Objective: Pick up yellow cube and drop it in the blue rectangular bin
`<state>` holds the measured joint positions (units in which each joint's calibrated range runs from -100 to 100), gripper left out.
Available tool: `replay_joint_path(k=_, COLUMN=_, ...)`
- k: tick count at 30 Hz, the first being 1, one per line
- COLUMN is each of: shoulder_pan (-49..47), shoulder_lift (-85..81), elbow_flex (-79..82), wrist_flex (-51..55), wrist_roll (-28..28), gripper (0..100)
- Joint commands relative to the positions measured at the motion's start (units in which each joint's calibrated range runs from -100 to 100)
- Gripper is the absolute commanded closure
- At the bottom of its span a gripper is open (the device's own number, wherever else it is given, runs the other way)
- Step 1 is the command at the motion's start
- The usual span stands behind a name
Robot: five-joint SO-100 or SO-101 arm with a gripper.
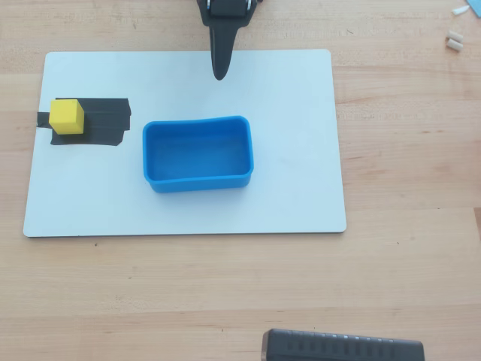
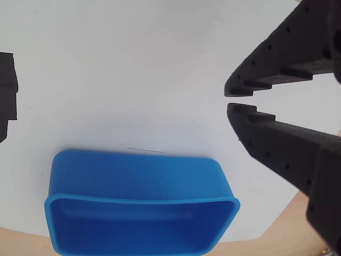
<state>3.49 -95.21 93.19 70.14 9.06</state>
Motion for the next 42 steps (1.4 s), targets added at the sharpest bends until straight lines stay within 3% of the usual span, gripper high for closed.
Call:
replay_joint_path(k=1, shoulder_pan=-1.61, shoulder_lift=-1.08, elbow_flex=-0.10, wrist_flex=-0.03, wrist_roll=0.54, gripper=100)
replay_joint_path(k=15, shoulder_pan=2.17, shoulder_lift=-0.89, elbow_flex=-7.73, wrist_flex=1.29, wrist_roll=2.69, gripper=100)
replay_joint_path(k=27, shoulder_pan=3.71, shoulder_lift=33.76, elbow_flex=-44.37, wrist_flex=11.77, wrist_roll=4.69, gripper=100)
replay_joint_path(k=42, shoulder_pan=23.95, shoulder_lift=61.25, elbow_flex=-71.00, wrist_flex=12.02, wrist_roll=16.26, gripper=100)
